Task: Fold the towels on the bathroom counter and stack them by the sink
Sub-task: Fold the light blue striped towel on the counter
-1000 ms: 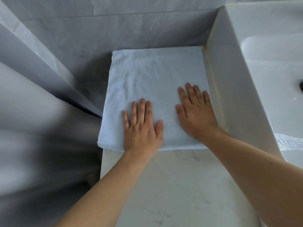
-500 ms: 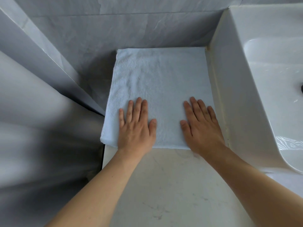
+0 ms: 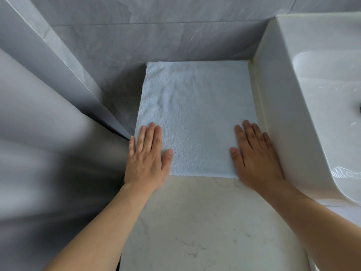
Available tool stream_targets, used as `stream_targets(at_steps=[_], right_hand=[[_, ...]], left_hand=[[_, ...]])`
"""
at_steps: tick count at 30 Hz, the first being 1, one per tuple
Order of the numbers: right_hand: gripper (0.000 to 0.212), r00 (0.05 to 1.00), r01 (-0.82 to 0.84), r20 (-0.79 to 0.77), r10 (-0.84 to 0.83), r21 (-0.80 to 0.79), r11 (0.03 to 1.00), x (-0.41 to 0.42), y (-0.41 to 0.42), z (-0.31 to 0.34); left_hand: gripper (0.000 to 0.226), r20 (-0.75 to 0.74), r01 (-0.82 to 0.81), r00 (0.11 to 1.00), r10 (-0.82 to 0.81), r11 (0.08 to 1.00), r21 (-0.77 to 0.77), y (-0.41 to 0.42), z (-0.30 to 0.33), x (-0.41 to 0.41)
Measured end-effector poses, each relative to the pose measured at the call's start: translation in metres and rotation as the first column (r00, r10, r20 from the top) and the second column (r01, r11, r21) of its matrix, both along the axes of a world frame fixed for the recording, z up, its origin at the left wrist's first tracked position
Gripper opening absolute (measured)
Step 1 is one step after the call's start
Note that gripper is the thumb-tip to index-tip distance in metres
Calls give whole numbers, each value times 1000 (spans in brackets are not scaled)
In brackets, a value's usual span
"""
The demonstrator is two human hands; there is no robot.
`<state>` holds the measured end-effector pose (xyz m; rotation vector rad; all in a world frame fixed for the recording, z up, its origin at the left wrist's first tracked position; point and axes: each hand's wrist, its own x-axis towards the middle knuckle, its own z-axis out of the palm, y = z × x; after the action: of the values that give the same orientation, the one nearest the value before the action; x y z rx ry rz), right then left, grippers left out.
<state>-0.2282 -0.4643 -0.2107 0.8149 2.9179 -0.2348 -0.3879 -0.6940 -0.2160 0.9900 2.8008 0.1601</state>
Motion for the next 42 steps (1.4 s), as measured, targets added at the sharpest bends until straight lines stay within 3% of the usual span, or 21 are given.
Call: stream_targets(at_steps=[7,10,13,15,17,19,23,26,29,32,36,42], right_hand=[[73,1000,5,29,-5,2,1000,1,-2,4],[71,993,-56,110,44,110,992,-2,-6,12],[53,974,-215,128,188,249,944,-7,-11,27],[36,950,-309,70,304,332,891,-12,-17,38],[31,912,-410,88,401,258,875,-15,-23,50],[33,867,-475,225,444,104,874,-14,-31,54],[48,869,-364,361,339,2,931,-8,-30,55],[57,841,-348,448,303,20,937,-13,-32,56],[63,825,-306,518,226,74,949,-17,-37,53],[63,832,-279,523,183,110,954,-22,-40,52],[46,862,-286,474,176,169,943,-20,-37,50],[28,894,-291,399,206,166,942,-10,-33,51]], left_hand=[[84,27,-6,1000,5,1000,18,-15,-1,-6],[83,19,-7,1000,7,1000,-22,-14,2,-4],[77,-107,-2,994,-14,989,-147,-10,10,-1],[75,-179,93,976,-122,982,-166,-11,20,4],[70,-202,283,932,-301,953,-111,-15,25,10],[59,-198,425,879,-433,901,-83,-21,28,15],[45,-98,454,879,-466,883,-122,-18,44,12],[43,-121,466,862,-493,863,-198,-6,50,8],[48,-150,423,867,-476,860,-286,3,48,10],[40,-200,330,898,-392,901,-281,7,46,15],[20,-212,255,931,-297,946,-202,12,41,14],[9,-135,185,968,-213,964,-192,22,36,11]])
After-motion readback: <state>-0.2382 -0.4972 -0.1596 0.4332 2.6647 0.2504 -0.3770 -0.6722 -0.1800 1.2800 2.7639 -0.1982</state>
